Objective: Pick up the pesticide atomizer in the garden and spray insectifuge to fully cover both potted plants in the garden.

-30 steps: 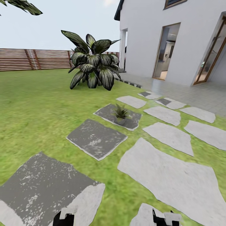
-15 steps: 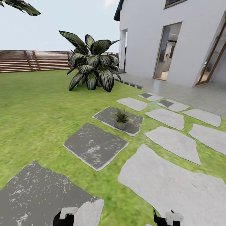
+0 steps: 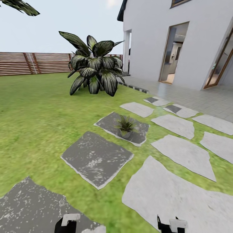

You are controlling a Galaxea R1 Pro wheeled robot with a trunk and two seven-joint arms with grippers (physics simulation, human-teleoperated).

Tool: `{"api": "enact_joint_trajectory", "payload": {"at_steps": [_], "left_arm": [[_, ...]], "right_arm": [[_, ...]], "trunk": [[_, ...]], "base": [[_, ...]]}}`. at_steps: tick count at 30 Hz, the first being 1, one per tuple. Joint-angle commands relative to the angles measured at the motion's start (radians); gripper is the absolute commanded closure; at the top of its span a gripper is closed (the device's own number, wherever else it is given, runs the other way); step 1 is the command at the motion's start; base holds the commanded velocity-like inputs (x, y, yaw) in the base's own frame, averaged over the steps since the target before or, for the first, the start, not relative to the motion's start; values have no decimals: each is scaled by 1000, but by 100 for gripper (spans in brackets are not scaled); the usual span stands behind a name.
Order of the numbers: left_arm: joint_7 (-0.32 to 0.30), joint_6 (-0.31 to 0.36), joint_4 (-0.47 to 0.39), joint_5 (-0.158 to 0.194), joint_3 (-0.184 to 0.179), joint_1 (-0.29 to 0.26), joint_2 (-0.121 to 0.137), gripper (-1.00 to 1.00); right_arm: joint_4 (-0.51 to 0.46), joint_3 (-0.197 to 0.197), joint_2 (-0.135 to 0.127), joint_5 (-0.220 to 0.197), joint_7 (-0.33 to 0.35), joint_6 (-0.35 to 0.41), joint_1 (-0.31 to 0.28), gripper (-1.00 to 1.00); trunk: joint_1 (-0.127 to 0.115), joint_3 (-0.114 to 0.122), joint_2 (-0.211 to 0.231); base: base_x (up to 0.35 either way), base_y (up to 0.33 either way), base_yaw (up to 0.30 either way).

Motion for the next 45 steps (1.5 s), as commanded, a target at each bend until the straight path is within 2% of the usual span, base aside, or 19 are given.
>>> {"api": "enact_joint_trajectory", "payload": {"at_steps": [1,24,35,45], "left_arm": [[4,-3,0,10,-9,-1,1,100],[4,-3,0,10,-9,-1,1,100],[4,-3,0,9,-9,-1,1,100],[4,-3,0,10,-9,-1,1,100]], "right_arm": [[1,9,0,-8,-2,-2,-1,-100],[1,9,1,-8,-2,-2,-1,-100],[1,9,2,-7,-2,-2,-1,-100],[1,9,-7,-8,-3,-2,-1,-100]], "trunk": [[0,-1,0],[0,-1,0],[0,-1,0],[0,-1,0]], "base": [[338,0,0],[338,0,-2],[338,0,-232],[338,0,-20]]}}
